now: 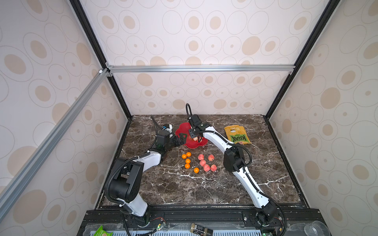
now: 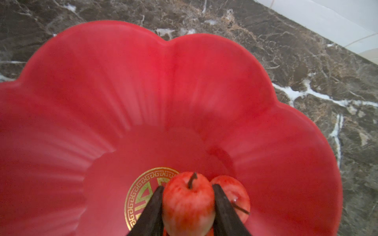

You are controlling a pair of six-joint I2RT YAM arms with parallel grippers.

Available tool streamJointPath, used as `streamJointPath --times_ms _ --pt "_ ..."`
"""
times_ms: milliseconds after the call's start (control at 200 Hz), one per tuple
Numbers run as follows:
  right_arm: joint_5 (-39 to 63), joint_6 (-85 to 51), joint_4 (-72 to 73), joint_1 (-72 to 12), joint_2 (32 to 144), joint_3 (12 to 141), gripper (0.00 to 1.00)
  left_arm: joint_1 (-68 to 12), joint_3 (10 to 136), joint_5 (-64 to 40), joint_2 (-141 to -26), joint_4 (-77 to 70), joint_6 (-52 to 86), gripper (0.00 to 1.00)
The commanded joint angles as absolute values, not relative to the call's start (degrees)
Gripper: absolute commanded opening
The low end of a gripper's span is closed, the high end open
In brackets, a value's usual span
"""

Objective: Arrange fruit in a fruit bowl
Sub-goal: Place the fruit in the fruit bowl.

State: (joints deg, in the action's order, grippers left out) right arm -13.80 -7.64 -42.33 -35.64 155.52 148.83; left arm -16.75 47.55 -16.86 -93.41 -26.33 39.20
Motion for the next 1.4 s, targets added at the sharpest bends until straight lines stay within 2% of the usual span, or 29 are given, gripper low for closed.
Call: streamJointPath --times_ms 0,640,1395 --pt "-14.75 -8.04 -43.72 -35.42 157.15 148.89 0.37 -16.35 49.83 -17.35 -93.52 -27.34 39.55 0.98" --pt "-15.07 -7.81 -44.3 -35.41 157.06 147.48 0.38 -16.24 49.83 -17.66 -93.69 -27.18 39.4 0.98" --pt "-14.96 -7.77 -44.23 -35.43 157.06 147.48 0.44 -16.03 49.32 -18.03 -93.69 -27.73 39.79 0.98"
